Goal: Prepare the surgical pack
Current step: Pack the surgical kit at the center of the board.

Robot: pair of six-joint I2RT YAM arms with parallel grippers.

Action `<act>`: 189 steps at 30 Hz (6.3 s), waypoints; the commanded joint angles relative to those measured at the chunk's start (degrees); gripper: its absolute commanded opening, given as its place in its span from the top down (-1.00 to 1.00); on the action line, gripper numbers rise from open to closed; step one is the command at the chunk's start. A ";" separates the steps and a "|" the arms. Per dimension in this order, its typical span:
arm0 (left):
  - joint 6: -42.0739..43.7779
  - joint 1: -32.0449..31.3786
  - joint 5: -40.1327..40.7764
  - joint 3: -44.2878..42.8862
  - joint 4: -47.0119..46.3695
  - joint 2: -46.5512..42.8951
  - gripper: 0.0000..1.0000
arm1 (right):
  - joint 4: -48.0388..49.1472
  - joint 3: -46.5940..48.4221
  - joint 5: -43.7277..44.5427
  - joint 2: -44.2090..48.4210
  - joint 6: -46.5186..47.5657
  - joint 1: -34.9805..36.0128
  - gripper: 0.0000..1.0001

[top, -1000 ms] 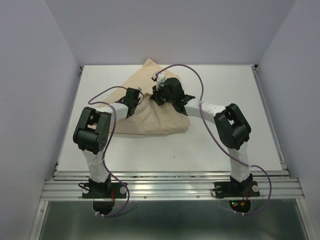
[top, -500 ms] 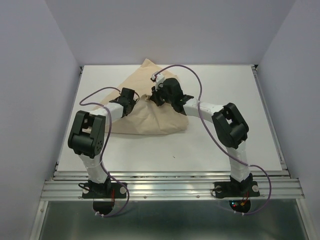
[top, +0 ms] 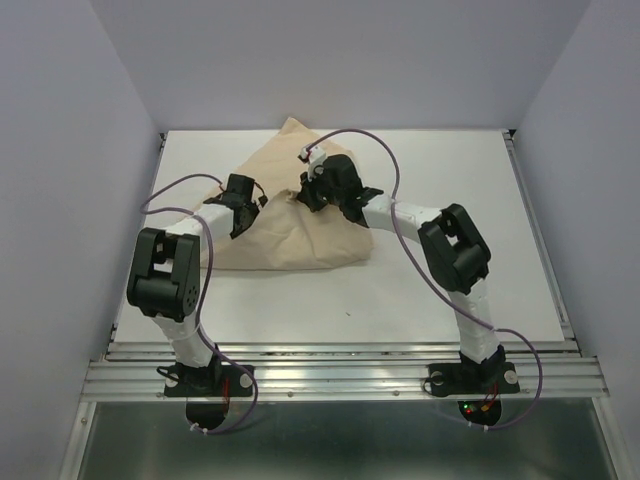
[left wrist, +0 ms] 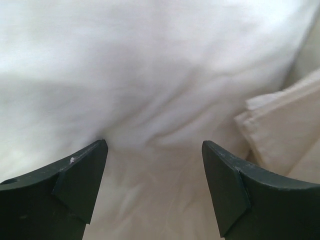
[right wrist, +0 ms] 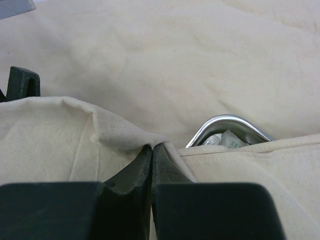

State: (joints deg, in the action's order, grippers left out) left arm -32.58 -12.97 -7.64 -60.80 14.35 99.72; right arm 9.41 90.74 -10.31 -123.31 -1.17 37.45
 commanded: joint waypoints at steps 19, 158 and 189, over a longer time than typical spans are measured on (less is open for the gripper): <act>-1.70 5.85 28.03 -8.37 18.43 -14.99 -0.95 | -6.50 11.83 2.92 4.38 -3.58 -0.71 -0.75; -11.01 5.77 20.03 14.12 18.59 -26.42 1.00 | -28.57 -23.59 15.05 31.99 -22.03 -2.47 0.87; -9.00 3.84 19.69 4.64 16.16 -24.14 1.00 | -27.43 -15.25 14.61 27.69 -18.52 -13.36 0.69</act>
State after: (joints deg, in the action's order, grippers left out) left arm -43.99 -7.51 11.05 -51.72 30.30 76.90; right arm -20.53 71.48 4.45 -97.80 -20.34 28.14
